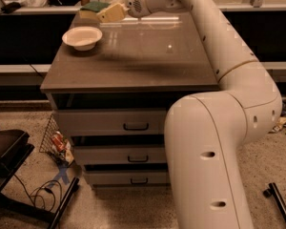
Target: Place sponge into paper bowl
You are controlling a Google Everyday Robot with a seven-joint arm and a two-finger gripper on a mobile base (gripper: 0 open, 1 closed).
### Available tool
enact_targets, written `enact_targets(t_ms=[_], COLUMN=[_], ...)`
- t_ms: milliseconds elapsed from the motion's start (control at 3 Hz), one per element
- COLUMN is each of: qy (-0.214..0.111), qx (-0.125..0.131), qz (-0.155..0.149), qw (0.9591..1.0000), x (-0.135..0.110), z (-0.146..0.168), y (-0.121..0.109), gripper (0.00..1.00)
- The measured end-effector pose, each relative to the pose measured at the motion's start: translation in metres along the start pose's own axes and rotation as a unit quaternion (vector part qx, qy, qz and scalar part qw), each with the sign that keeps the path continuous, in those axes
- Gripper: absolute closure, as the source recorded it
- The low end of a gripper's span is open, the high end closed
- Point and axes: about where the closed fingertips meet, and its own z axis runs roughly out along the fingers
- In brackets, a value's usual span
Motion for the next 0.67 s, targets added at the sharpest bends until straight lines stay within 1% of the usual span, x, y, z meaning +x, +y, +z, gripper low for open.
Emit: enact_targets(t_ms=[333,667], qy=[0.000,0.012], qx=[0.000,-0.004], qz=[0.000,0.007], qw=[1.0000,0.9999], x=[0.000,0.006], z=[0.000,0.022], y=[0.000,-0.002], gripper=[1.00,1.00])
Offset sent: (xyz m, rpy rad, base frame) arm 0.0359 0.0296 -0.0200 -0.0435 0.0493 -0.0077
